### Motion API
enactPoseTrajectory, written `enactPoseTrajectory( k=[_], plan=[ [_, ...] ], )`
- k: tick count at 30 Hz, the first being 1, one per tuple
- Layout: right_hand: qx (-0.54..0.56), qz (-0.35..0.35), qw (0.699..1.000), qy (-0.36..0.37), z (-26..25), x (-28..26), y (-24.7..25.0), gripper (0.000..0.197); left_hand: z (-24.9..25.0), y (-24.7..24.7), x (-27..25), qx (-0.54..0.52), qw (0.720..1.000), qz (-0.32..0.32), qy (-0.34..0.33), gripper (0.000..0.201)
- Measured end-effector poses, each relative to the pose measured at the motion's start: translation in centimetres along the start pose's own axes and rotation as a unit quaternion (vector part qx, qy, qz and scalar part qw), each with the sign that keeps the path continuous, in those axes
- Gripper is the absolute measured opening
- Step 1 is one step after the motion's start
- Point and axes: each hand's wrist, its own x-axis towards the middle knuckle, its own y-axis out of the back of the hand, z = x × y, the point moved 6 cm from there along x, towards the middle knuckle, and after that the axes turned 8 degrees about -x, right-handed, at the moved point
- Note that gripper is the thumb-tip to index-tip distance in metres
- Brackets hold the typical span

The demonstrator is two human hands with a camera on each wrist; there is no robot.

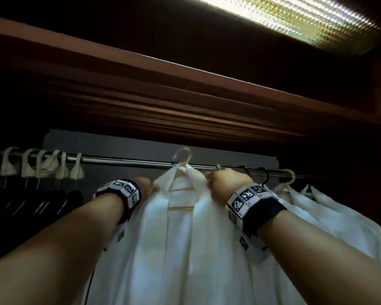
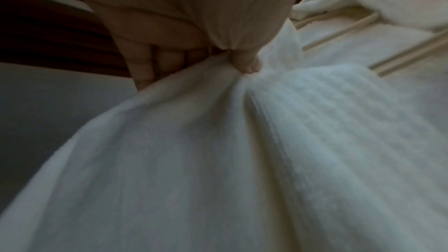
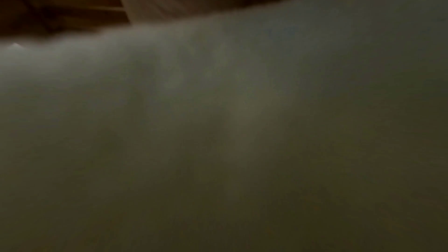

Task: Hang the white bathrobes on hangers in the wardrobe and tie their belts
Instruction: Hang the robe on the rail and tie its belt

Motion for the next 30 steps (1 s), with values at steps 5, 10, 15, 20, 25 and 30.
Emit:
enactPoseTrajectory(
  k=[5,10,15,20,25,30],
  plan=[
    [-0.02,-0.025,0.999,-0.013,-0.9,3.7,-4.2,0.029,-1.2,-2.6,4.6,-0.01,1.0,0.002,0.005,0.052],
    [-0.006,-0.022,1.0,-0.018,-2.1,3.2,-8.0,0.029,-1.7,-5.0,4.9,0.036,0.999,-0.034,-0.017,0.05],
    [0.004,-0.064,0.998,0.019,-1.7,3.7,-8.4,0.037,-1.7,-3.9,5.1,0.127,0.99,-0.044,-0.047,0.046],
    [0.089,-0.034,0.995,-0.006,-1.4,7.1,-3.0,0.03,5.6,6.3,2.3,0.031,0.979,0.074,-0.185,0.026],
    [0.069,-0.027,0.997,-0.023,-3.0,11.6,-0.4,0.051,4.6,7.5,5.0,0.052,0.987,0.067,-0.137,0.045],
    [0.089,-0.049,0.993,-0.052,-3.2,13.3,-4.0,0.064,2.4,5.3,6.7,0.071,0.99,0.06,-0.108,0.065]
  ],
)
